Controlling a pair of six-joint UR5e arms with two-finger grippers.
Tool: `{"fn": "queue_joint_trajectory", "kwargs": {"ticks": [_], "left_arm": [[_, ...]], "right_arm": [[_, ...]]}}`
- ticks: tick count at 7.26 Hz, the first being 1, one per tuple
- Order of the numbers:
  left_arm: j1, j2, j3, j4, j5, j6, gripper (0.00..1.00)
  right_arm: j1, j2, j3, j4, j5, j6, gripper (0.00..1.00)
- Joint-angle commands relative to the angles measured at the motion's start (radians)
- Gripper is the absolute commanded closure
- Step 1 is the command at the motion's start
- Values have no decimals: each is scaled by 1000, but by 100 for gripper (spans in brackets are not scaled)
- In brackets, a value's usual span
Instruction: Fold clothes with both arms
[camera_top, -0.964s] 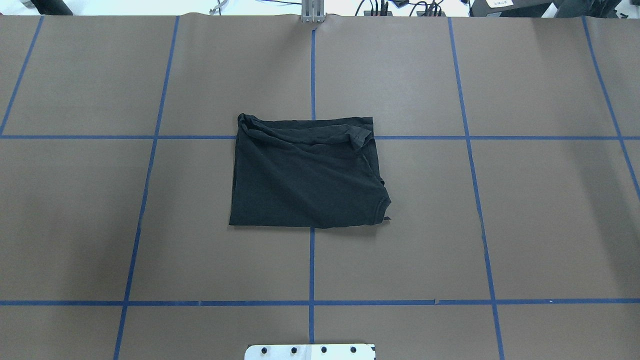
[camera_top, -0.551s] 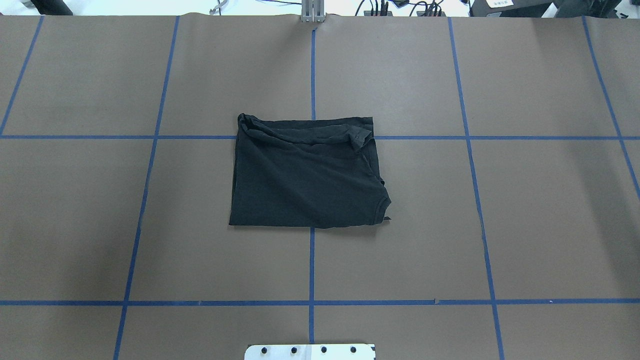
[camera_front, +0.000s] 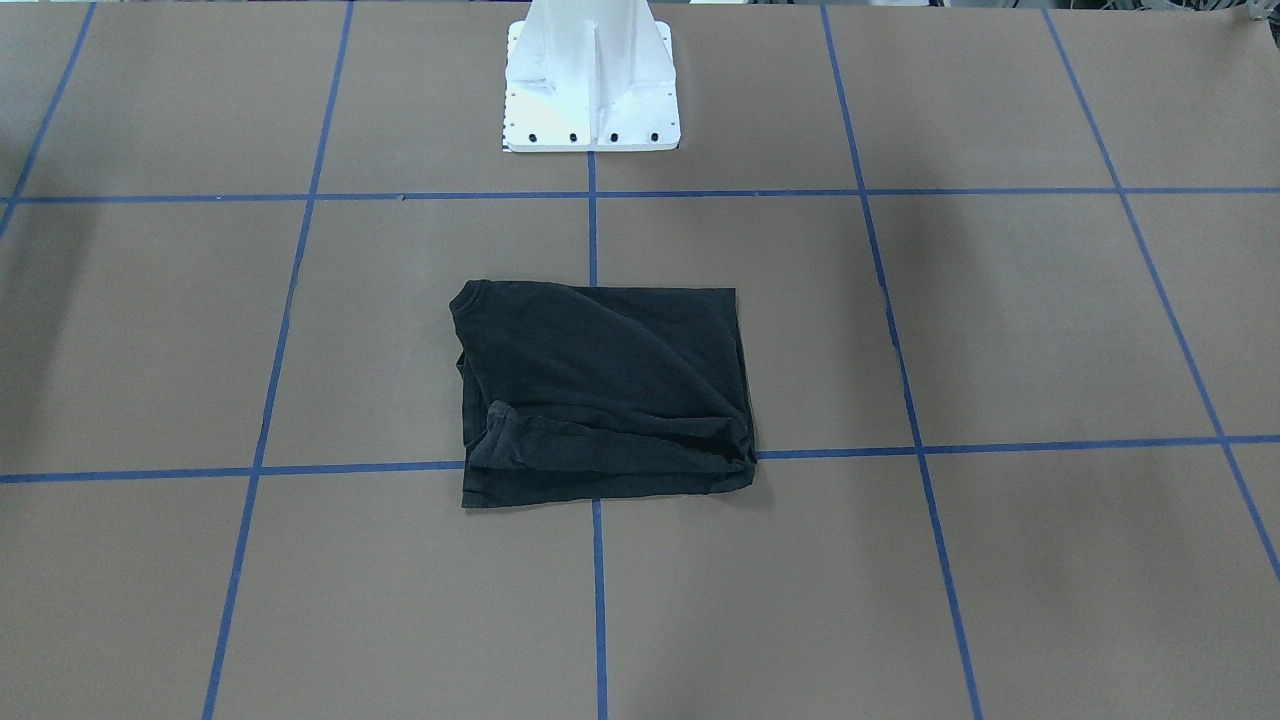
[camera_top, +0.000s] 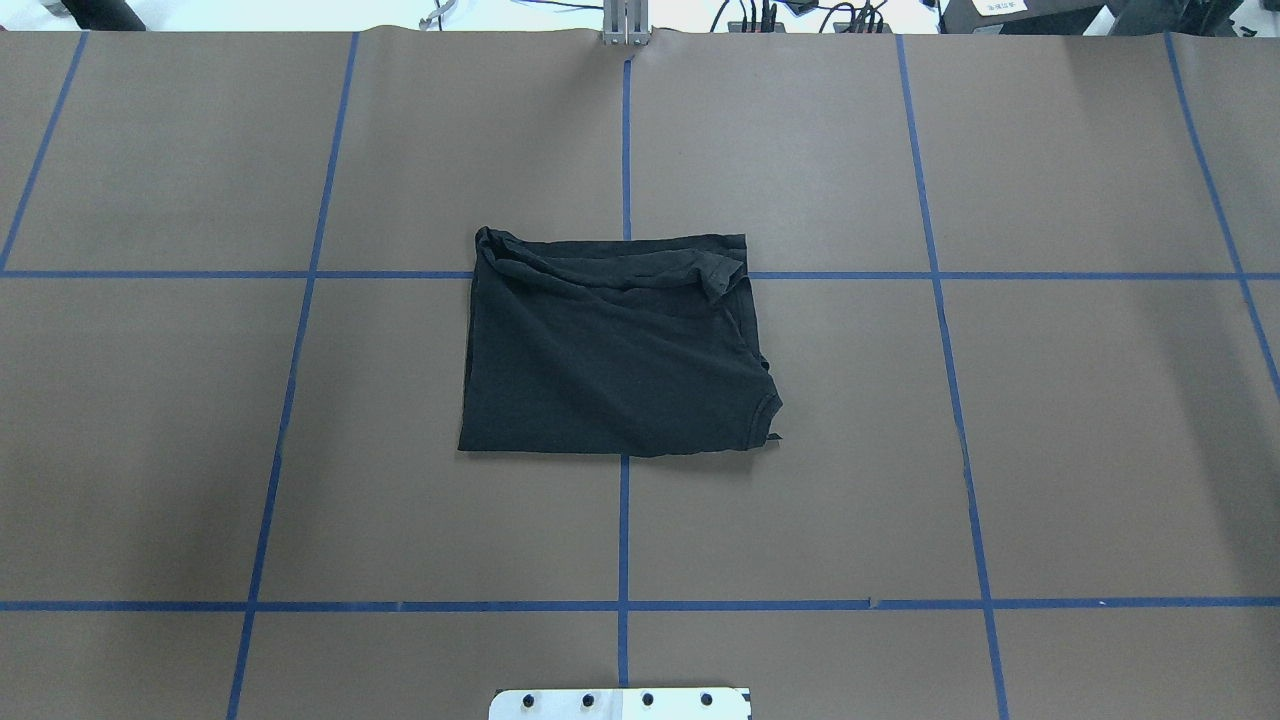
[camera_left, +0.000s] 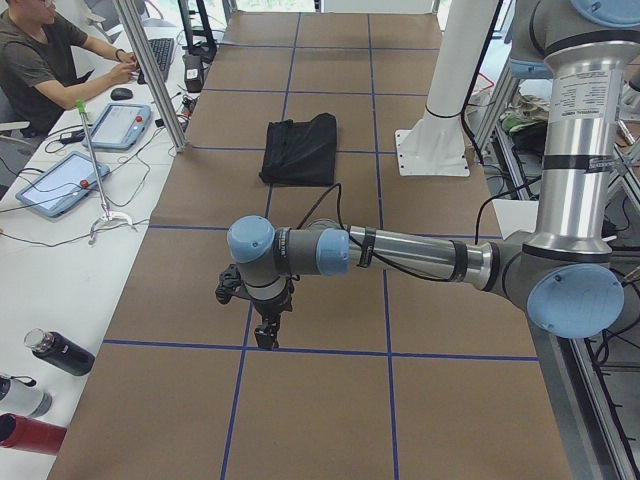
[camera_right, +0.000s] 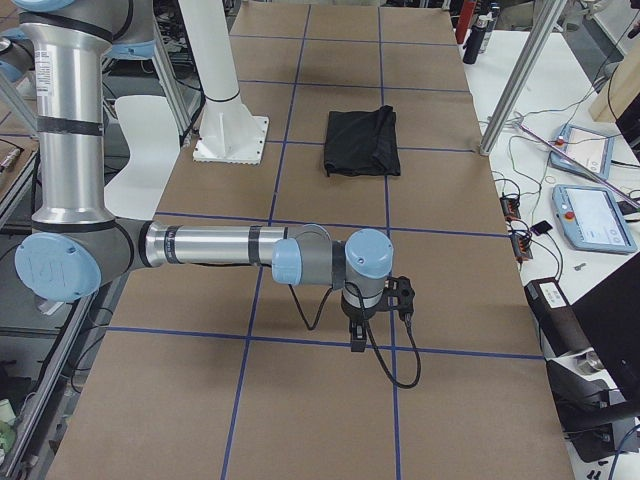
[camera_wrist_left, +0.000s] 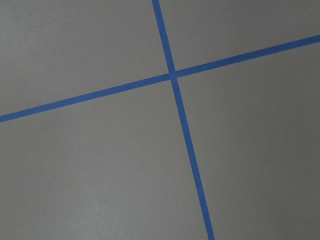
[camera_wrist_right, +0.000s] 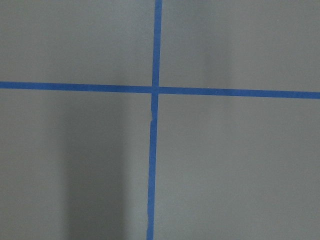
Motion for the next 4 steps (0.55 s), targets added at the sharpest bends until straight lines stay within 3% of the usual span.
{"fn": "queue_joint_trajectory", "kwargs": {"ticks": [1, 4], "left_arm": [[2, -1, 9, -3, -1, 1, 0], [0, -1, 6, -4, -1, 1, 0]], "right_arm": [[0, -21, 16, 5, 41, 1, 0], [0, -39, 25, 23, 36, -2, 0]]}}
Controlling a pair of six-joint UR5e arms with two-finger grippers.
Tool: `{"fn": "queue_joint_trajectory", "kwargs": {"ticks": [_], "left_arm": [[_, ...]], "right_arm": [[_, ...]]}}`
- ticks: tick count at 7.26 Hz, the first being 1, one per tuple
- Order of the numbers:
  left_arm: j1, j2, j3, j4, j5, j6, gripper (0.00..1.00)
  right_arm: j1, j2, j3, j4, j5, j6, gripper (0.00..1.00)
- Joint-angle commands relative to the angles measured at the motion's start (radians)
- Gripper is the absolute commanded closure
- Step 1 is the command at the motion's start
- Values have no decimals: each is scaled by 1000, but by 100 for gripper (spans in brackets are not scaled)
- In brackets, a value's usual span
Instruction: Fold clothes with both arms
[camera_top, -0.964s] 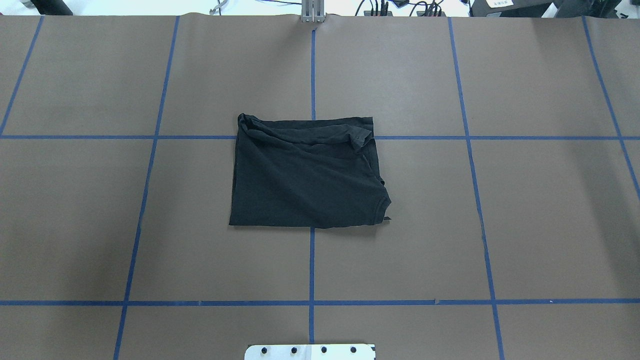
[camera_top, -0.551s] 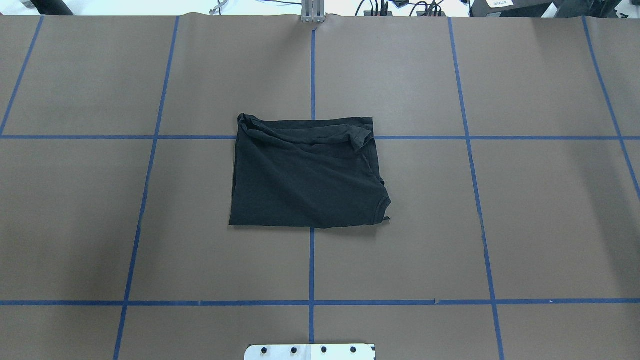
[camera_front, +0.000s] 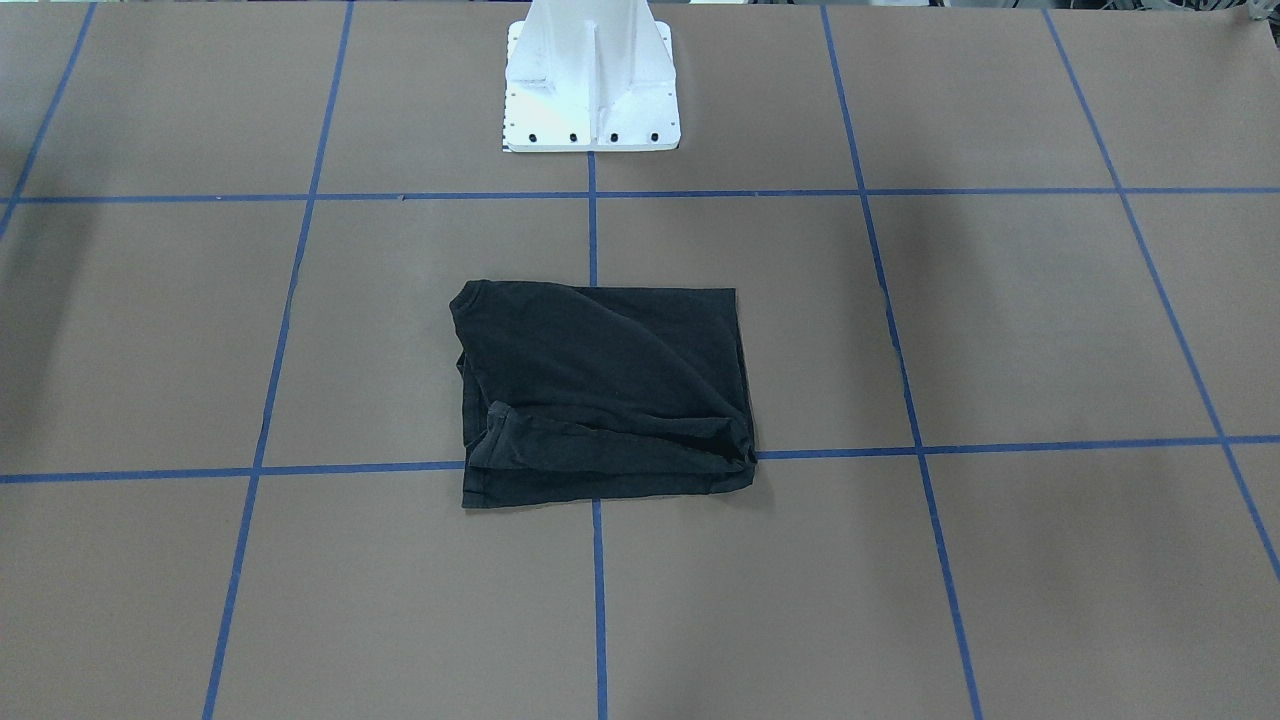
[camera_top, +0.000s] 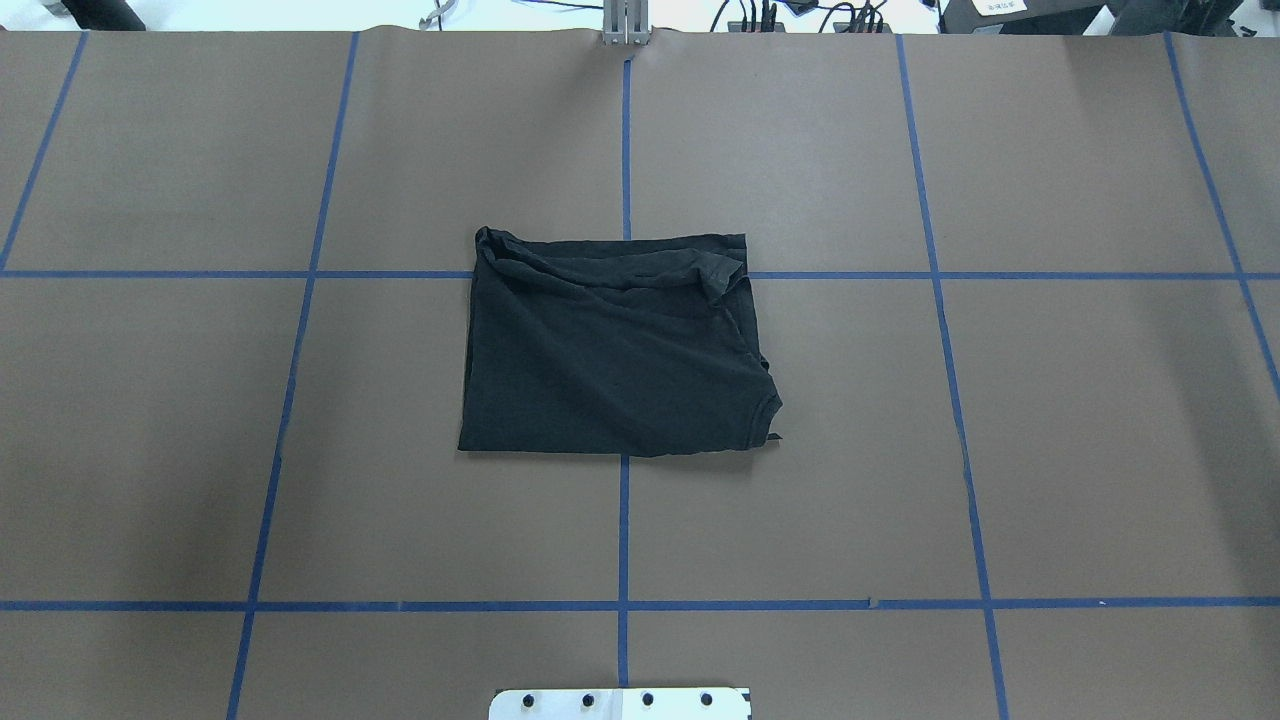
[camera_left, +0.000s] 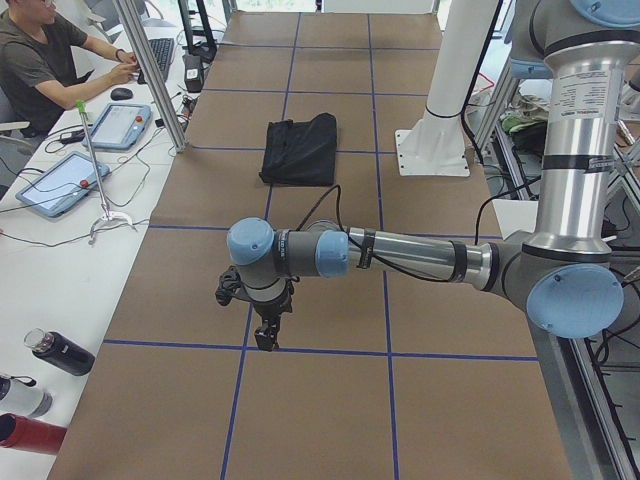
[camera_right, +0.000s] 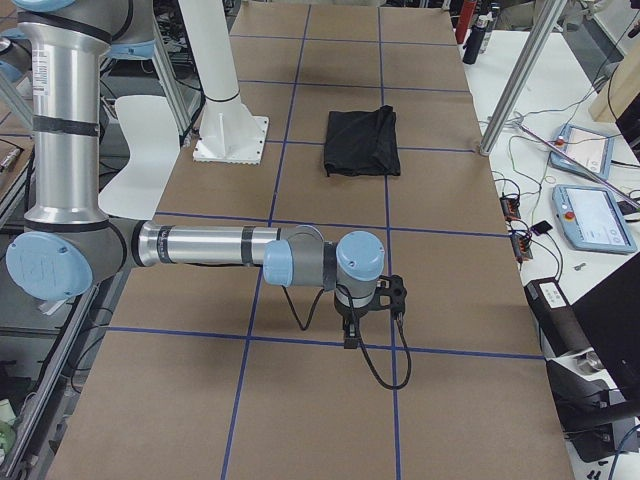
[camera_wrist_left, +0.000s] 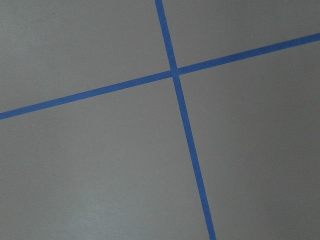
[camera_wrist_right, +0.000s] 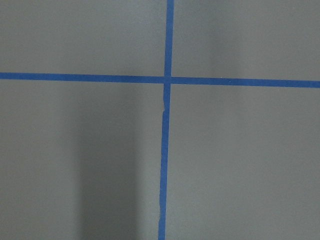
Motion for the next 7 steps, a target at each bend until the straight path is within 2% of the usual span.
{"fn": "queue_joint_trajectory", "kwargs": {"ticks": [1, 4, 6, 7], "left_arm": [[-1, 1, -1, 0, 1, 0, 0], [-1, -3, -6, 0, -1, -33, 0], [0, -2, -13, -6, -100, -238, 0], [0, -2, -13, -8, -99, -248, 0]], "right_arm": [[0, -9, 0, 16, -2, -1, 0], [0, -9, 0, 16, -10, 2, 0], [0, -9, 2, 16, -10, 5, 0], [0, -9, 2, 16, -11, 8, 0]]}}
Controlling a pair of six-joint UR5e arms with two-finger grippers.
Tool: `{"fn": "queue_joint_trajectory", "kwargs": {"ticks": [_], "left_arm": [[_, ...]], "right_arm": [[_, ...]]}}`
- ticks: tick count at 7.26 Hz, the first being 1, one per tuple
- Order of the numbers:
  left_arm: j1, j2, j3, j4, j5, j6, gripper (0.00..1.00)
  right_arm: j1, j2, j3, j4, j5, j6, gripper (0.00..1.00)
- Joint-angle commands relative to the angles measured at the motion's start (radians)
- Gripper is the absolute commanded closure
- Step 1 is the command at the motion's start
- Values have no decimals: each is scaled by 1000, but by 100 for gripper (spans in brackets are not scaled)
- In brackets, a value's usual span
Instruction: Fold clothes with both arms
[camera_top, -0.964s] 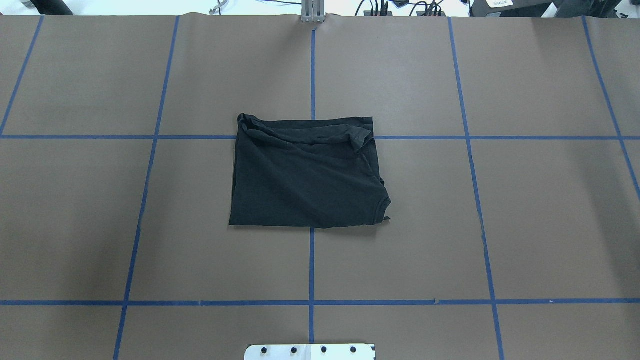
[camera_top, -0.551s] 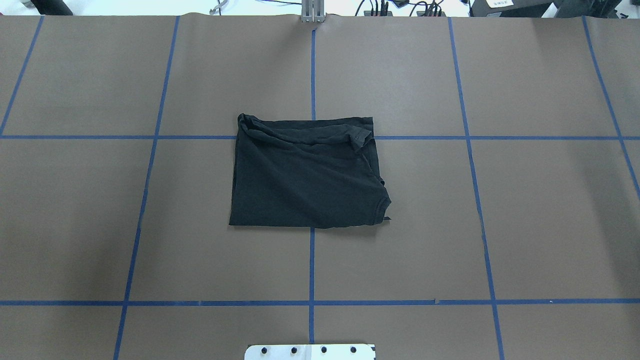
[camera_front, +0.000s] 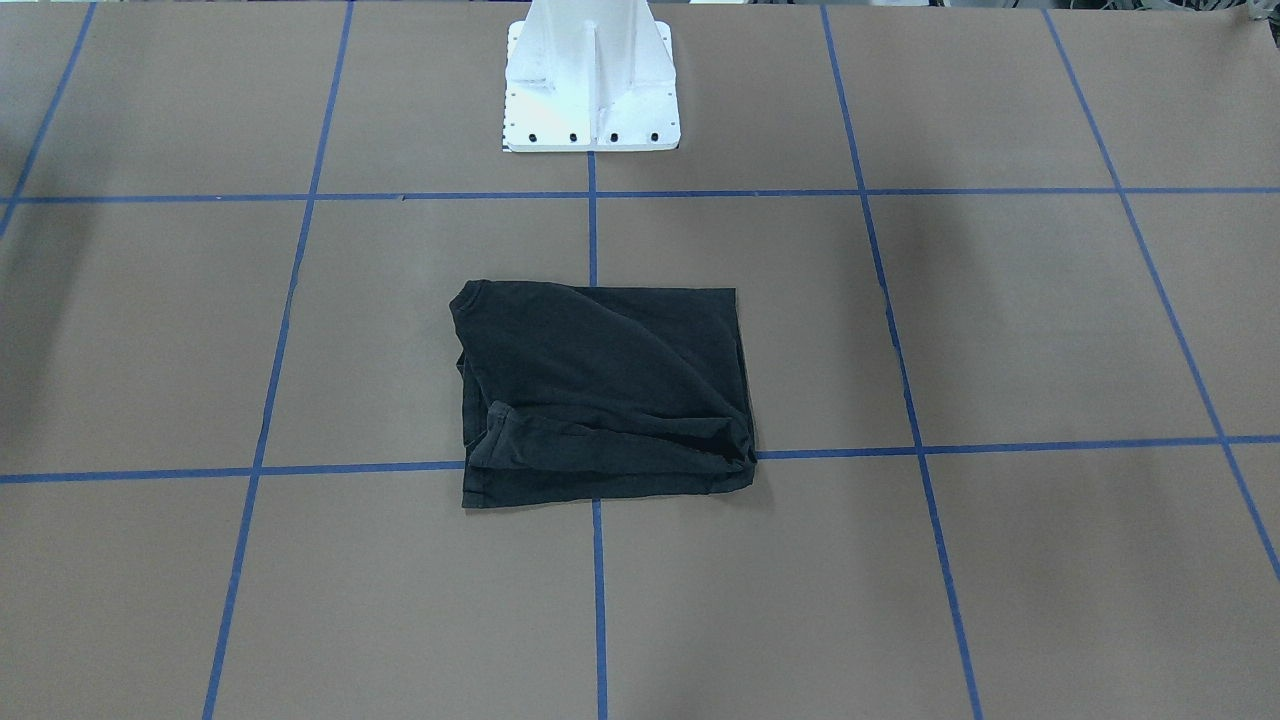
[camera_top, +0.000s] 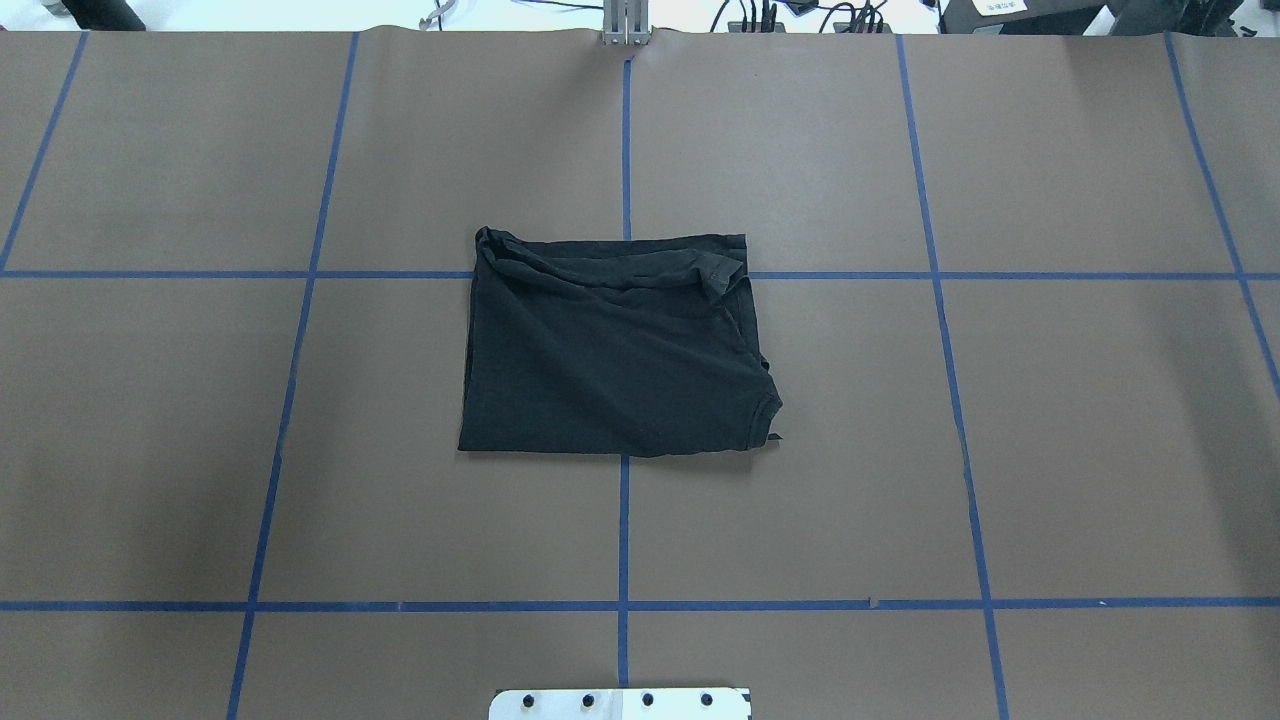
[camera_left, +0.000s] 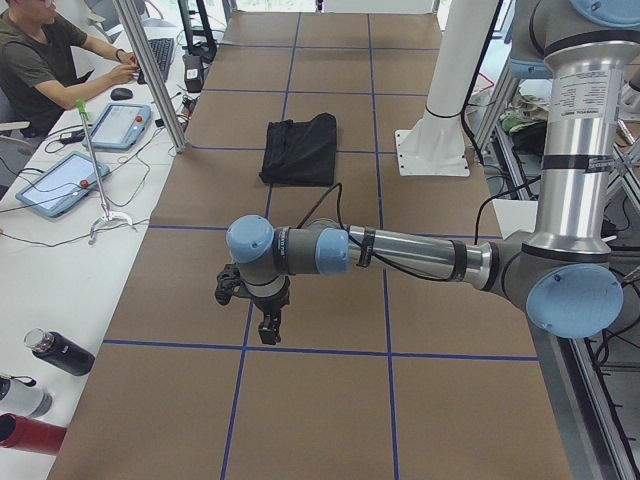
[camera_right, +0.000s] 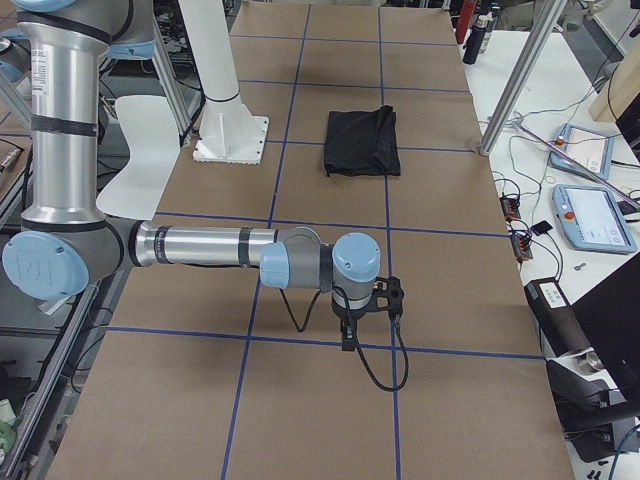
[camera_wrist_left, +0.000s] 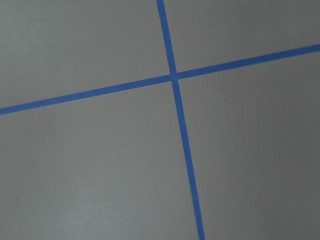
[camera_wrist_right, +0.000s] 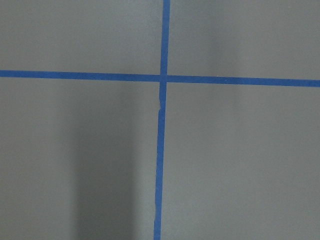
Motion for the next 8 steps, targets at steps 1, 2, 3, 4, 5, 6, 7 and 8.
{"fn": "queue_joint_trajectory", "kwargs": {"ticks": [1, 2, 3, 4, 5, 6, 7, 8], "left_arm": [[1, 0, 0, -3, -21, -57, 0], [1, 0, 0, -3, -21, -58, 0], [1, -2, 1, -3, -20, -58, 0], [1, -3, 3, -3, -20, -59, 0], [1, -5, 6, -2, -18, -59, 0], [1, -5, 7, -3, -18, -59, 0], [1, -6, 10, -2, -18, -59, 0], [1, -6, 10, -1, -18, -58, 0]], "right_arm": [[0, 0, 1, 0, -1, 6, 0], [0, 0, 1, 0, -1, 6, 0], [0, 1, 1, 0, -1, 6, 0], [0, 2, 1, -2, -1, 8, 0], [0, 2, 1, -2, -1, 8, 0], [0, 3, 1, -2, -1, 8, 0], [0, 3, 1, -2, -1, 8, 0], [0, 5, 1, -2, 2, 9, 0]]}}
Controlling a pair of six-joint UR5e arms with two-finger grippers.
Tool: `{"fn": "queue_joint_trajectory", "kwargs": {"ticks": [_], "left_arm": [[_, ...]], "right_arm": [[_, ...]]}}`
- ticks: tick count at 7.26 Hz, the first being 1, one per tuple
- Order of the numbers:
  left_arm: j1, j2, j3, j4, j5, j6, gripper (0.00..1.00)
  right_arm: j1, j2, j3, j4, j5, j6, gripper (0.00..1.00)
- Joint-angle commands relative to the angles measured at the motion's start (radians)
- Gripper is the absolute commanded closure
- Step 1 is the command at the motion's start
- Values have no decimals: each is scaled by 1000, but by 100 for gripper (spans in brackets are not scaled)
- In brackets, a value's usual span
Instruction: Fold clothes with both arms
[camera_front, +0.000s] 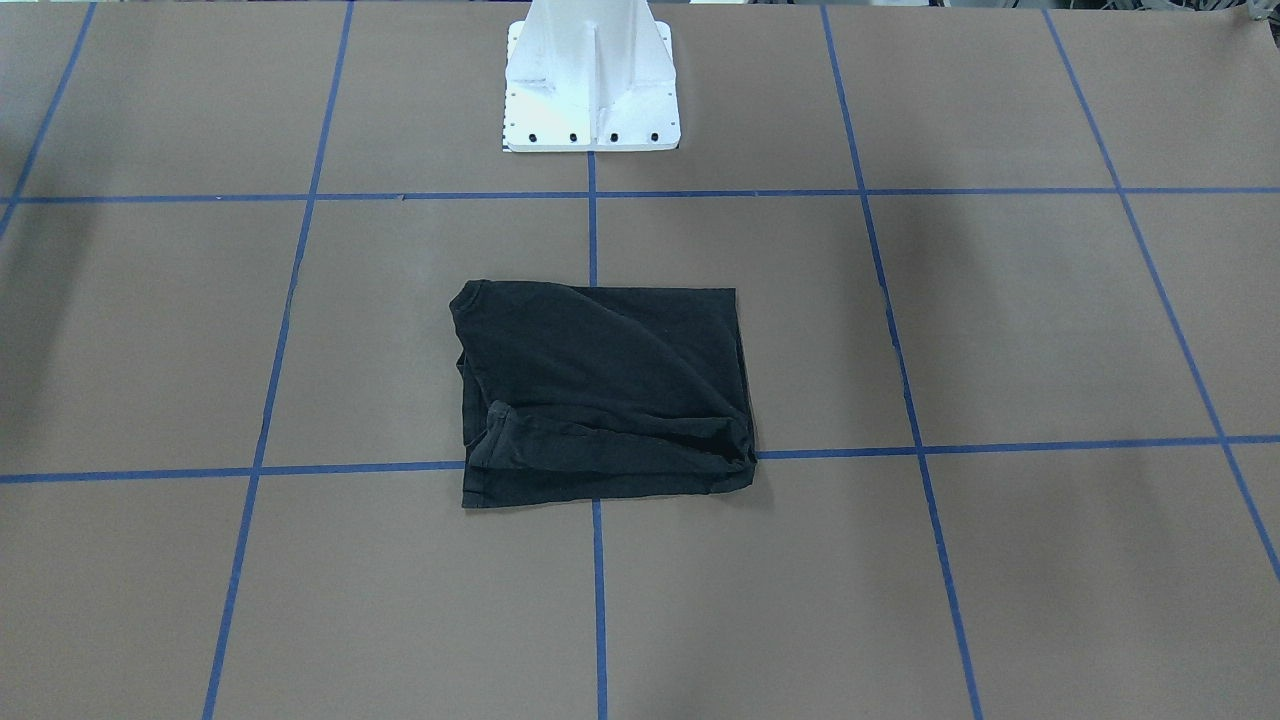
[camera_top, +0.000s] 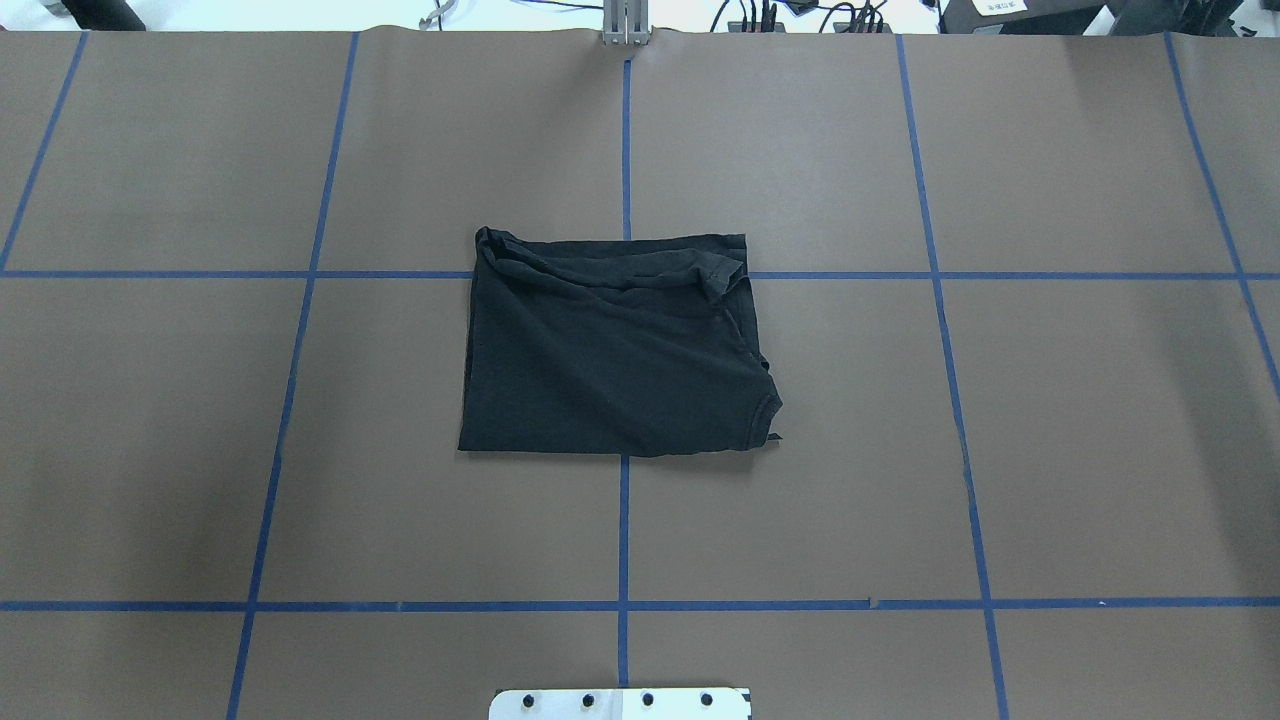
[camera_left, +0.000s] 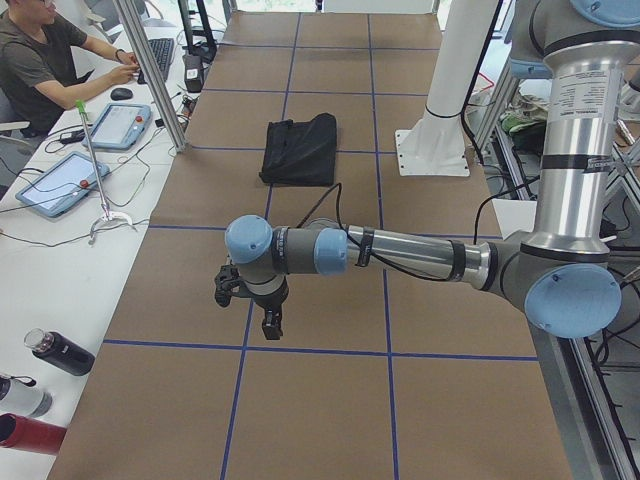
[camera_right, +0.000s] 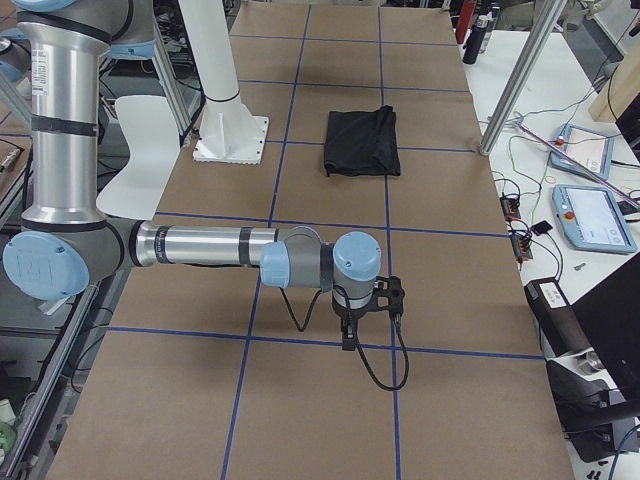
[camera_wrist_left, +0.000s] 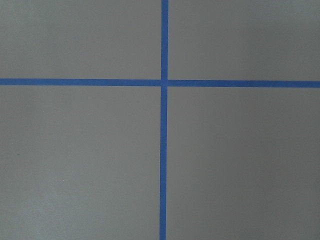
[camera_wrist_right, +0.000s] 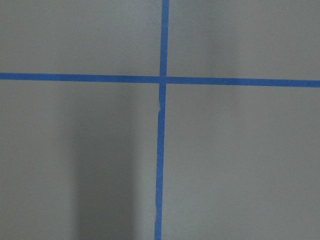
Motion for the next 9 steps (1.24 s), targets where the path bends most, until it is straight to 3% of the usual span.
{"fn": "queue_joint_trajectory", "kwargs": {"ticks": [1, 9], "left_arm": [[0, -1, 1, 0, 0, 1, 0], [-2, 10, 5, 2, 2, 6, 0]], "right_arm": [[0, 1, -2, -2, 4, 1, 0], [0, 9, 0, -8, 13, 3, 0]]}}
